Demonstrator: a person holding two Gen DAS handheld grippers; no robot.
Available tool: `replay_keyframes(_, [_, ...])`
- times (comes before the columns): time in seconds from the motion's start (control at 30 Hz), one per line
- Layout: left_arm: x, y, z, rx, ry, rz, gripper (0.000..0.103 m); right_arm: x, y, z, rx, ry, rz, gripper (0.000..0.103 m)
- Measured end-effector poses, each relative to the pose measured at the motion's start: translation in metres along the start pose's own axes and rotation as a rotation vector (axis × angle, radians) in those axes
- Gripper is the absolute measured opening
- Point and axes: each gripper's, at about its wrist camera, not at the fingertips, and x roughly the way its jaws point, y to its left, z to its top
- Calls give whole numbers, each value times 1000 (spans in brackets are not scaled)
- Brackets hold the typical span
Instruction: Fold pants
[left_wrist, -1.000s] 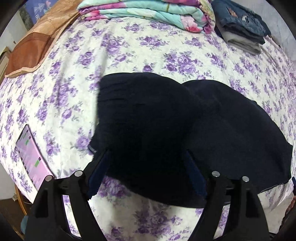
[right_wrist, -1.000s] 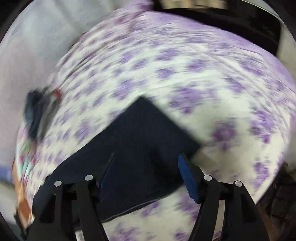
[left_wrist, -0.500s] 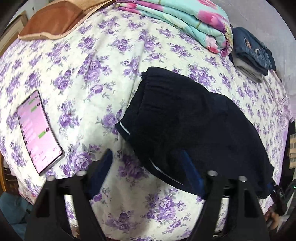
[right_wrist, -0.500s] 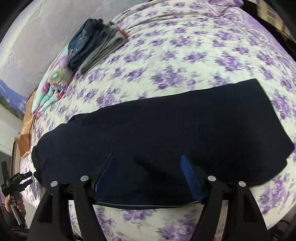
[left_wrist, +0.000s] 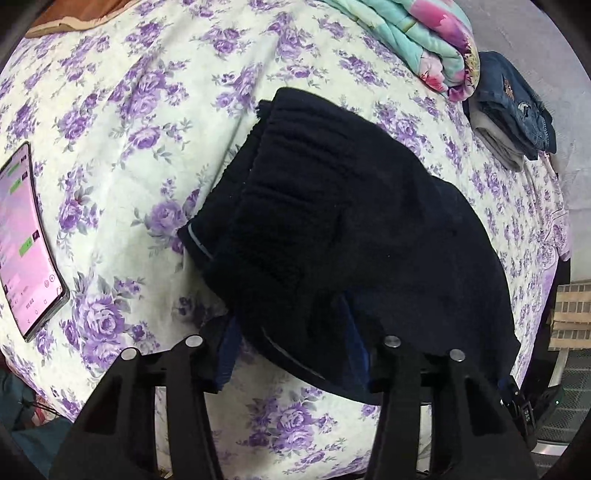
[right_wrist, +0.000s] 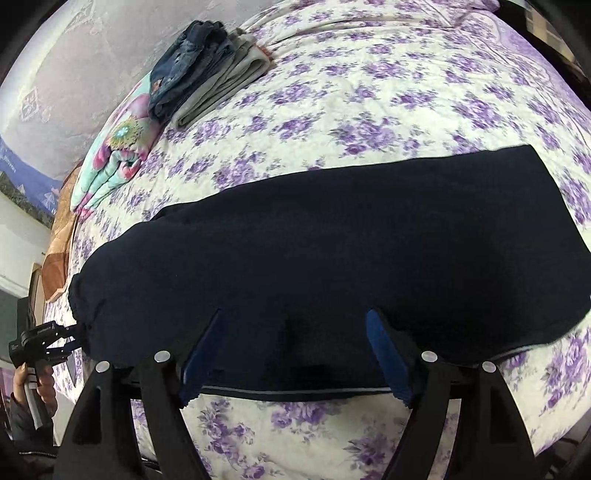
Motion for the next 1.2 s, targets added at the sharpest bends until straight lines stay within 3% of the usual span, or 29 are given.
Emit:
replay_keyframes(0.07, [-1,-2,0,21,-11,24,21,0,-4,-2,18,-2,-1,79])
replay_keyframes(0.23, [14,10,2,-19,31,6,25,1,-1,-5,16,0,5,79])
replay_keyframes(0.47, [22,2,4,-35,35,-36,53,-5,10,-3,-21,-9,6,79])
replay_keyframes(0.53, [24,-2,3,-27,28,-17,52,-7,9,-2,-18,-14,4,79])
replay_keyframes(0.6, [25,-4,3,-36,11,22,40,-7,7,-3,-17,-14,0,79])
replay_keyframes(0.67, [24,-3,3,-44,8,46,21,-7,5,-4,-16,-13,-2,79])
replay_keyframes(0.73, [14,-2,3,-33,-7,29,15,-9,4,-4,-15,-16,-4,79])
replay_keyframes(1.07, [-70,-3,4,80,-84,-13,15,-12,-9,-5,-24,-4,-83,79])
replay_keyframes(1.13, [-56,-5,9,108,-62,43,16,-2,-10,-7,-39,37,-137,82])
replay_keyframes(1.2, [-22,0,11,161,-10,162,24,19,-16,-14,-57,125,-216,82])
